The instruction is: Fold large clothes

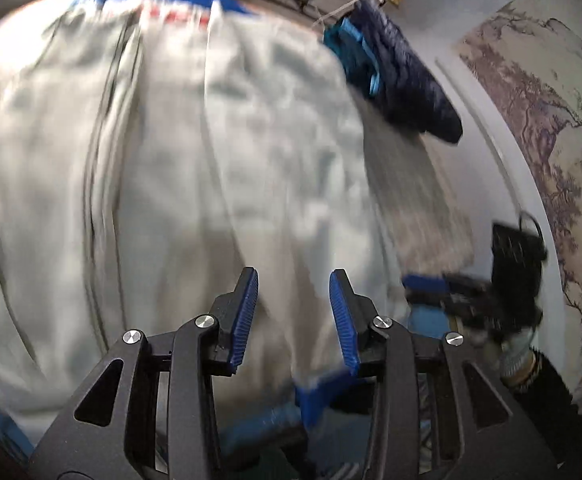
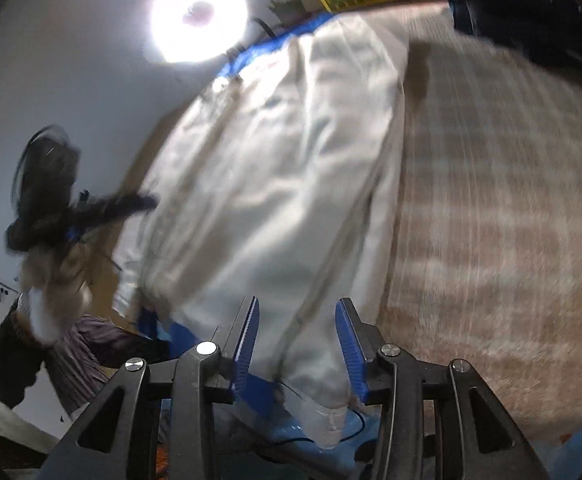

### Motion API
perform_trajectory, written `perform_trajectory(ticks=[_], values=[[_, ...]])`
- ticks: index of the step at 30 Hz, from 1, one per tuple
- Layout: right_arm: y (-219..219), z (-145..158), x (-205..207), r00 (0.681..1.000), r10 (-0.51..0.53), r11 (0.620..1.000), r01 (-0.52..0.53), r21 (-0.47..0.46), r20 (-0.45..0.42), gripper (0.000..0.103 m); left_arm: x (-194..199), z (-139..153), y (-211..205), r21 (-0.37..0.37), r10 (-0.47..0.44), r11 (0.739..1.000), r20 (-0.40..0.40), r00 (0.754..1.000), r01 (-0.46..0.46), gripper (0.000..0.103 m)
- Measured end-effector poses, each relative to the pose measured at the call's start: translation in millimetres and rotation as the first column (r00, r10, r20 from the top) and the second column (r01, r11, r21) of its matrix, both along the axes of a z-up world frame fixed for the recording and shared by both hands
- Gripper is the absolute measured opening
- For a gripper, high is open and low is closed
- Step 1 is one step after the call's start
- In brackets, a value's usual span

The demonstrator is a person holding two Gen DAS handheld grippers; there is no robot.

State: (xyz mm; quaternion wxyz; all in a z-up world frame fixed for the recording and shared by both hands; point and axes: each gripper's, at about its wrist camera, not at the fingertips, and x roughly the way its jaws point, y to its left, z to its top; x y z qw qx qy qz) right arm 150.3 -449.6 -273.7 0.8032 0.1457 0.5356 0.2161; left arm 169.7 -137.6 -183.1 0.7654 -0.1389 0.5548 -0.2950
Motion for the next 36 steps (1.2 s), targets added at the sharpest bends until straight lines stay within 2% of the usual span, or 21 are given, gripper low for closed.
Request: perform_trajectory(ticks=[3,7,11,12,13,14,16,20,23,25,28,30,32,36], values=[[2,-15,2,0.999,-0.012,0.999,0.013,0.035,-0.048,0.043,-17,-21,3,-0.019,0.014,1.0,-0.055,0.998,-0.015,0.037],[7,-18,4,0.999,-0.014,0.999,0.016,0.045,-0.045,0.042,-34,-45,-2,-0.054,0.012,0.998,-0.127,0.992,-0.019,0.037],[13,-21,9,0.999,-0.024,0.999,0.026,0.038,-0.038,0.029,-43,-56,-14,-0.116,-0.035,0.993,-0.157,0.987,0.017,0.036],[13,-22,10,0.999,-0.025,0.999,0.027,0.039,-0.035,0.02,-44,-57,-16,-0.128,-0.036,0.992,-0.157,0.987,0.015,0.033],[15,-23,11,0.999,-0.024,0.999,0.026,0.041,-0.033,0.007,-46,-58,-19,-0.133,-0.041,0.991,-0.158,0.987,0.019,0.019],[16,-24,12,0.999,-0.024,0.999,0.025,0.038,-0.033,0.003,-47,-59,-22,-0.129,-0.047,0.991,-0.157,0.986,0.027,0.009],[17,-24,12,0.999,-0.028,0.999,0.028,0.024,-0.026,0.0,-52,-58,-28,-0.13,-0.061,0.991,-0.147,0.987,0.042,0.006],[14,-9,7,1.0,-0.028,0.999,0.028,-0.029,0.011,0.0,-56,-52,-34,-0.182,-0.077,0.982,-0.141,0.987,0.051,0.004],[-2,10,4,0.997,-0.065,0.998,0.066,-0.014,0.037,0.0,-56,-45,-43,-0.205,-0.085,0.977,-0.12,0.989,0.059,0.003],[-12,23,4,0.994,-0.085,0.996,0.085,0.001,0.065,0.0,-56,-41,-53,-0.196,-0.105,0.977,-0.092,0.99,0.085,0.003],[-16,30,2,0.993,-0.083,0.996,0.084,-0.012,0.088,0.0,-59,-47,-63,-0.14,-0.123,0.984,-0.071,0.99,0.112,0.003],[-13,15,5,0.996,-0.086,0.996,0.087,-0.034,0.039,0.0,-61,-57,-67,-0.071,-0.129,0.99,-0.058,0.99,0.125,0.002],[-6,-3,5,0.997,-0.073,0.995,0.072,-0.067,-0.013,0.0,-63,-62,-63,-0.066,-0.131,0.99,-0.064,0.989,0.127,0.001],[-2,-15,2,0.998,-0.049,0.994,0.045,-0.097,-0.04,0.0,-69,-62,-61,-0.034,-0.144,0.989,-0.042,0.989,0.142,0.001]])
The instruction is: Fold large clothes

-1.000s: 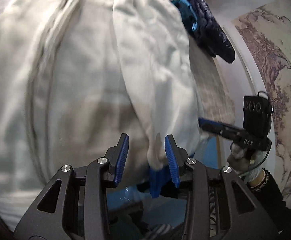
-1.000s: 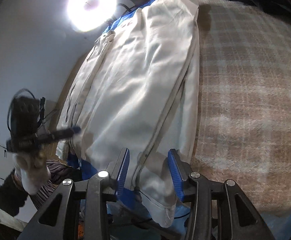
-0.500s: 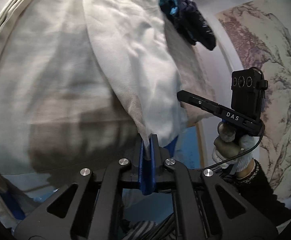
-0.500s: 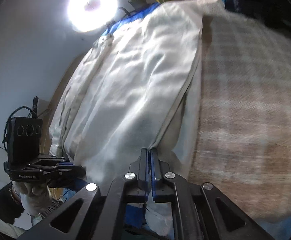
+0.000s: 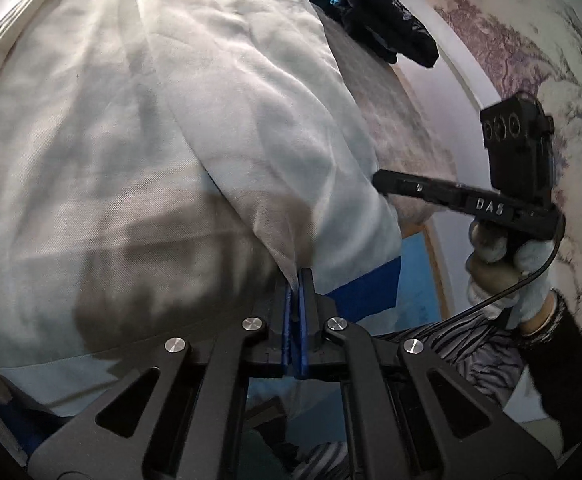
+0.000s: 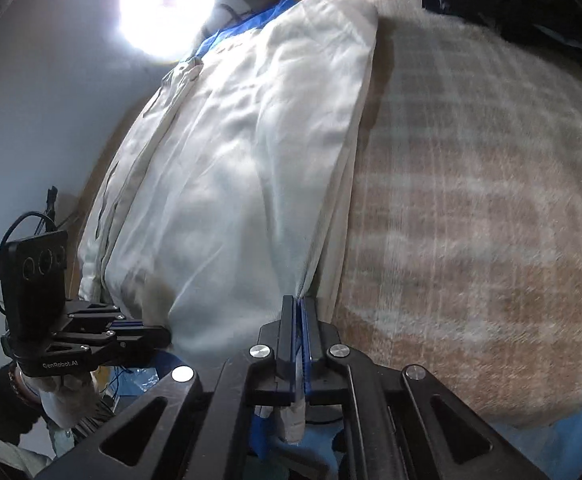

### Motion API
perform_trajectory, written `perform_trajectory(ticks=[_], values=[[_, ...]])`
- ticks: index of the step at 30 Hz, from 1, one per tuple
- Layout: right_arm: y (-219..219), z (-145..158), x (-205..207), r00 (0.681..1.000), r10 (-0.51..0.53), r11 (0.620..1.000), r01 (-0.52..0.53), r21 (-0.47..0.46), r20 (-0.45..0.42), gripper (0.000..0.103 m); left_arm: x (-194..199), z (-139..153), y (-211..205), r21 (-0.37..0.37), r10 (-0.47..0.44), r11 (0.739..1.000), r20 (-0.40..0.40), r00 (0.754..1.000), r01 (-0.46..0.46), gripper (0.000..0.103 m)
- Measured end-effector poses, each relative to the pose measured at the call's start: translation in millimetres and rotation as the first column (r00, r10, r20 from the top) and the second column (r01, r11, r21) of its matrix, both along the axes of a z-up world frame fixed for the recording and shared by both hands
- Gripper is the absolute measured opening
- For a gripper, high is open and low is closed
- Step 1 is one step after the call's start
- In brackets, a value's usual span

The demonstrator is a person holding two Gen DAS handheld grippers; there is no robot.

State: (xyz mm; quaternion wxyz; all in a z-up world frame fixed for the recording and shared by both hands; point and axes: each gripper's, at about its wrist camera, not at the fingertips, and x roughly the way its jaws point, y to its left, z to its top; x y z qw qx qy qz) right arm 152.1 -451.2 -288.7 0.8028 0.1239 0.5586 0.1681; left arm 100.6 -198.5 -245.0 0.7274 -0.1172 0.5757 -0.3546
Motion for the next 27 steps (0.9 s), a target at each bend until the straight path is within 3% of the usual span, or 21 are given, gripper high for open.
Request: perform_trajectory(ticks=[2,4,5,6,12,15,20,25,26,27], values=[[-4,2,0,1.0,-0.006,1.0,0.006,0.013,0.003,0.0,-3,2,-1,0.015,-0.001,1.0,0.016,1.0,0.001,0.001],[-11,9,-2,1.0,-0.02,0.999,0.019,0.047,0.024,0.01,-5,6,0,0.021,0.006,1.0,0.028,1.0,-0.007,0.001],[-15,14,-5,0.999,-0.025,0.998,0.023,0.056,0.036,0.018,-7,8,2,0.026,0.008,1.0,0.044,0.999,-0.01,0.002],[-17,18,-7,0.998,-0.032,0.997,0.029,0.065,0.046,0.036,-9,12,2,0.032,0.008,0.999,0.062,0.998,-0.01,0.002],[-26,21,-44,0.999,-0.014,0.993,0.009,0.116,0.04,0.042,-25,39,6,0.053,-0.004,0.999,0.201,0.98,-0.006,0.004],[-20,8,-53,1.0,0.016,0.994,-0.017,0.112,0.014,0.052,-24,33,0,0.063,-0.022,0.998,0.196,0.98,0.009,0.004],[-17,-11,-50,0.999,0.018,0.993,-0.014,0.117,-0.033,0.052,-17,14,-19,0.092,-0.022,0.996,0.18,0.983,0.006,0.004],[-21,-19,-40,0.998,0.007,0.985,0.004,0.172,-0.064,0.053,-19,17,-27,0.118,-0.039,0.993,0.22,0.975,0.013,0.004],[-21,-21,-39,0.997,0.011,0.983,0.002,0.184,-0.07,0.051,-21,18,-26,0.125,-0.04,0.992,0.225,0.973,0.012,0.004],[-18,-22,-39,0.997,0.023,0.982,-0.008,0.189,-0.075,0.037,-23,20,-23,0.136,-0.041,0.991,0.231,0.972,0.009,0.004]])
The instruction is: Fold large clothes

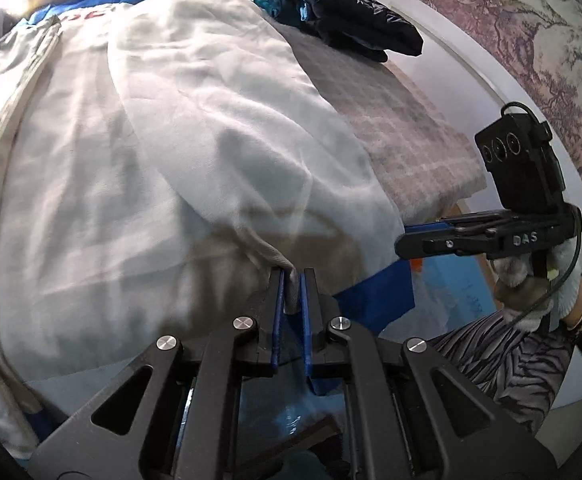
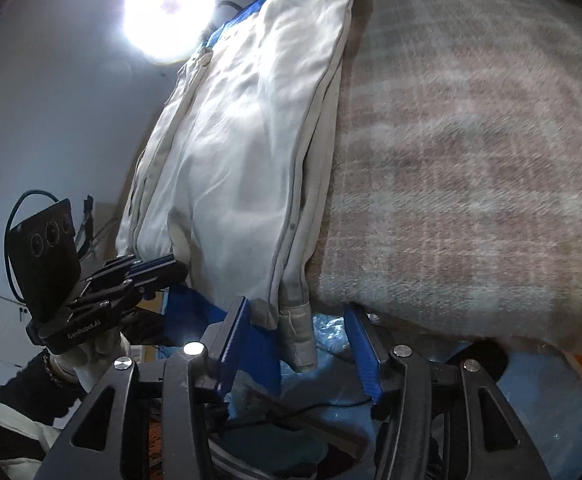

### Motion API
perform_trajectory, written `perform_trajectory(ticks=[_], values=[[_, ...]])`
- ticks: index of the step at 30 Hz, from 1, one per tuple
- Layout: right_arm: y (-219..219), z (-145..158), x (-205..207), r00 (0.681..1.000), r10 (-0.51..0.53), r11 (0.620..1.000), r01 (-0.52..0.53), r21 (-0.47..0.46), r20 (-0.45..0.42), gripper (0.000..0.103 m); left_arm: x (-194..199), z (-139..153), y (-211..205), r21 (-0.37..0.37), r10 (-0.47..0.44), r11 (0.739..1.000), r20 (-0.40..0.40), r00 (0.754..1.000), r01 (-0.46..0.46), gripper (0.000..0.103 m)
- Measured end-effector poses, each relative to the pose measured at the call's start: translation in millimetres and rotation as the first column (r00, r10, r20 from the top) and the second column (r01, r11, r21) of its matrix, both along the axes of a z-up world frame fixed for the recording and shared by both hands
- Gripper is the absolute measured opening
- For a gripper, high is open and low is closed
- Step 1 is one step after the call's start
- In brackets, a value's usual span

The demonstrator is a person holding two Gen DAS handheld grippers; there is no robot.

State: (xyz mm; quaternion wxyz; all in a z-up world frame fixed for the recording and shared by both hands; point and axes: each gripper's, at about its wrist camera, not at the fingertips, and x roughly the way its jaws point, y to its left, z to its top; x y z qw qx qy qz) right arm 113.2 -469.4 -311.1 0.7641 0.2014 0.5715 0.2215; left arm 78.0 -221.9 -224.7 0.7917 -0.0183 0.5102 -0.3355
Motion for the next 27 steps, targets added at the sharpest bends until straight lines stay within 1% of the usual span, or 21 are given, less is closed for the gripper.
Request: perform_trajectory(ticks=[1,2,3,4,5,6,7,8,9,12,14,15,16,17,20,25,26,27], values=[[2,0,0,1.0,0.013,1.0,-0.013,0.008,-0.006,0.027,-3,2,3,0.008,0.003,1.0,0.011,1.0,-0.003,0.004],[6,2,-1,1.0,0.025,1.0,-0.025,0.008,-0.007,0.026,-6,5,7,0.014,0.007,1.0,0.027,1.0,-0.008,0.004],[10,5,-3,0.999,0.032,0.999,-0.032,-0.011,0.008,0.022,-12,9,12,0.021,0.014,1.0,0.052,0.999,-0.015,0.005],[11,9,-4,0.999,0.041,0.999,-0.041,-0.014,0.018,0.02,-16,12,14,0.024,0.015,1.0,0.069,0.997,-0.016,0.008],[12,13,-5,0.999,0.039,0.999,-0.039,-0.001,0.029,0.019,-22,16,16,0.025,0.008,1.0,0.091,0.996,-0.01,0.018],[12,17,-5,0.999,0.034,0.999,-0.034,0.023,0.035,0.017,-27,19,16,0.026,-0.004,1.0,0.109,0.994,0.001,0.025],[11,22,-6,0.999,0.026,0.998,-0.028,0.048,0.044,0.016,-35,23,12,0.031,-0.022,0.999,0.136,0.99,0.018,0.041],[11,26,-6,0.998,0.017,0.998,-0.021,0.066,0.052,0.015,-42,26,8,0.035,-0.045,0.999,0.166,0.985,0.039,0.048],[11,29,-5,0.998,0.012,0.997,-0.016,0.079,0.058,0.014,-49,29,1,0.04,-0.077,0.997,0.192,0.978,0.071,0.049],[12,32,-1,0.998,0.002,0.995,-0.009,0.103,0.061,0.012,-64,30,-25,0.07,-0.179,0.983,0.235,0.955,0.167,0.049],[15,33,2,0.998,-0.003,0.992,-0.004,0.127,0.057,0.012,-69,27,-40,0.09,-0.225,0.974,0.247,0.943,0.208,0.049],[15,33,3,0.998,-0.006,0.991,-0.001,0.137,0.057,0.012,-72,25,-49,0.106,-0.253,0.967,0.258,0.932,0.233,0.049],[16,33,4,0.998,-0.009,0.989,0.001,0.149,0.057,0.011,-73,23,-54,0.117,-0.265,0.963,0.267,0.927,0.241,0.049],[16,33,5,0.998,-0.012,0.985,0.002,0.17,0.058,0.011,-73,21,-58,0.127,-0.272,0.961,0.275,0.922,0.245,0.049],[11,33,3,0.998,-0.024,0.977,0.012,0.214,0.053,0.011,-69,16,-68,0.133,-0.272,0.961,0.286,0.919,0.243,0.049],[10,29,6,0.999,-0.032,0.969,0.025,0.244,0.028,0.011,-62,6,-79,0.159,-0.248,0.965,0.314,0.916,0.207,0.049],[10,28,6,0.999,-0.029,0.969,0.022,0.247,0.025,0.011,-61,4,-80,0.169,-0.234,0.968,0.327,0.916,0.187,0.038],[10,29,6,0.999,-0.025,0.968,0.019,0.249,0.023,0.011,-59,2,-81,0.158,-0.224,0.971,0.34,0.914,0.179,0.032]])
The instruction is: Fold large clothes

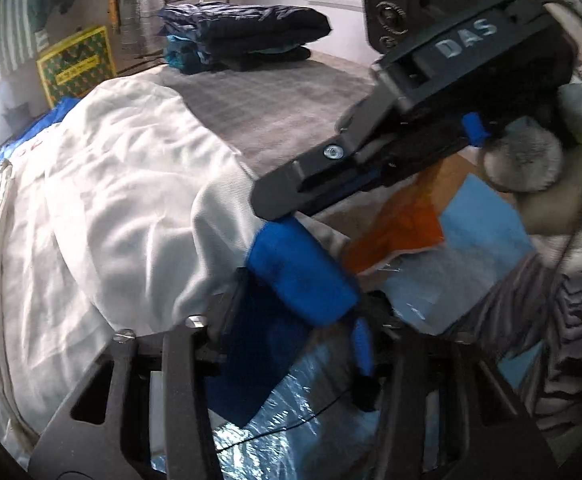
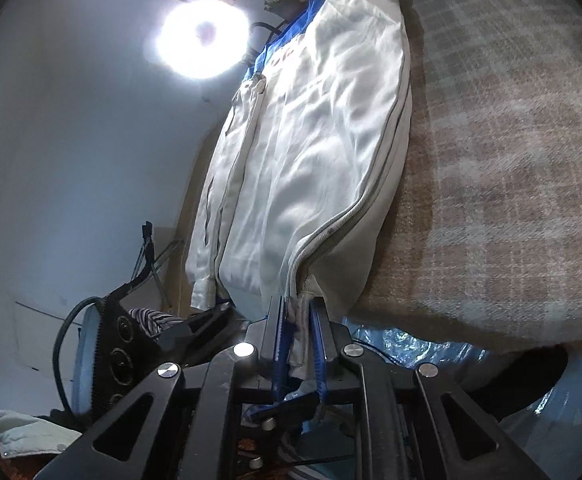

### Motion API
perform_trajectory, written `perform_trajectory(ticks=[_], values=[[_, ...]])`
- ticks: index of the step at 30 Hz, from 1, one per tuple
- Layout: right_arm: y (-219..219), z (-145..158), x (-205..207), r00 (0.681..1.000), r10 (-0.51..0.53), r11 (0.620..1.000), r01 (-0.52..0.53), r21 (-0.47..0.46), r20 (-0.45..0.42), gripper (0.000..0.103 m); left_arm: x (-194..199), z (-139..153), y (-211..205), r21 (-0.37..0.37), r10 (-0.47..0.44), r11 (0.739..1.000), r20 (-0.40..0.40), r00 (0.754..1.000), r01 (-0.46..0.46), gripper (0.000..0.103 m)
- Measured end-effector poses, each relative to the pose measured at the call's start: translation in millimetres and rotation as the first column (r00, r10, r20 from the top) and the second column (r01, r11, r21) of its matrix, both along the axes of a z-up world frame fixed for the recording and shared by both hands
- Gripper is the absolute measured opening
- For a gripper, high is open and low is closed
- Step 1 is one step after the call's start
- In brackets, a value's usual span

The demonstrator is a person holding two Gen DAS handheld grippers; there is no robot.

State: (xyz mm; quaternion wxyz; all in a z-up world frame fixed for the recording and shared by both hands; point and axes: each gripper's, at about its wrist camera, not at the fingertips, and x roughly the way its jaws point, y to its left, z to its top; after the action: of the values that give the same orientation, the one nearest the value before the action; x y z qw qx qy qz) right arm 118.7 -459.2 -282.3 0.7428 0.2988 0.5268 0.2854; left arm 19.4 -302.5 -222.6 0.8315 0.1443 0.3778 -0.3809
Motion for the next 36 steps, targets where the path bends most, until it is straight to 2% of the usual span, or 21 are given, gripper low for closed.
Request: perform_trajectory(ticks=[2,5,6,7,9,14,19,23,24,25,27,29,33,36], values=[[-2,0,-1,1.0,0.009,1.0,-0.009,0.0,0.001,0.011,5,-2,4,-0.019,0.029,0.999,-0.007,1.0,-0.029,0.013],[-8,4,0,1.0,0.005,0.999,-0.006,0.051,0.014,0.011,20,0,23,-0.094,0.045,0.994,-0.107,0.993,-0.056,0.007],[-12,9,0,1.0,-0.004,0.998,0.002,0.056,0.031,0.017,22,1,27,-0.109,0.053,0.992,-0.122,0.991,-0.066,0.007],[-18,13,1,0.999,-0.022,0.999,0.019,0.047,0.05,0.036,25,4,32,-0.128,0.062,0.989,-0.137,0.989,-0.079,0.006],[-35,22,6,0.993,-0.083,0.996,0.081,0.025,0.082,0.049,27,11,42,-0.166,0.08,0.98,-0.166,0.983,-0.108,0.006],[-62,26,54,0.976,-0.198,0.98,0.198,0.006,0.086,0.05,23,29,61,-0.242,0.117,0.957,-0.185,0.976,-0.161,0.006],[-57,19,126,0.966,-0.242,0.965,0.249,-0.078,0.086,0.056,22,35,74,-0.277,0.148,0.94,-0.2,0.969,-0.201,0.006],[-52,5,177,0.953,-0.298,0.946,0.302,-0.115,0.049,0.056,25,37,81,-0.298,0.172,0.926,-0.218,0.961,-0.233,0.006],[-52,-1,191,0.947,-0.32,0.938,0.321,-0.131,0.031,0.053,25,38,84,-0.306,0.175,0.922,-0.22,0.96,-0.238,0.006],[-51,-4,198,0.945,-0.328,0.936,0.327,-0.129,0.016,0.039,27,38,86,-0.313,0.181,0.917,-0.224,0.958,-0.247,0.006],[-48,-9,212,0.941,-0.337,0.935,0.333,-0.121,-0.017,0.02,28,38,92,-0.332,0.192,0.905,-0.238,0.952,-0.266,0.006],[-39,-2,221,0.938,-0.346,0.925,0.34,-0.171,-0.002,0.007,30,38,100,-0.351,0.207,0.891,-0.25,0.946,-0.288,0.006],[-9,29,227,0.951,-0.294,0.891,0.31,-0.332,0.097,0.003,33,36,116,-0.387,0.222,0.862,-0.291,0.931,-0.327,0.006],[29,56,226,0.956,-0.226,0.826,0.29,-0.483,0.189,0.002,32,35,126,-0.402,0.221,0.852,-0.306,0.926,-0.336,0.006]])
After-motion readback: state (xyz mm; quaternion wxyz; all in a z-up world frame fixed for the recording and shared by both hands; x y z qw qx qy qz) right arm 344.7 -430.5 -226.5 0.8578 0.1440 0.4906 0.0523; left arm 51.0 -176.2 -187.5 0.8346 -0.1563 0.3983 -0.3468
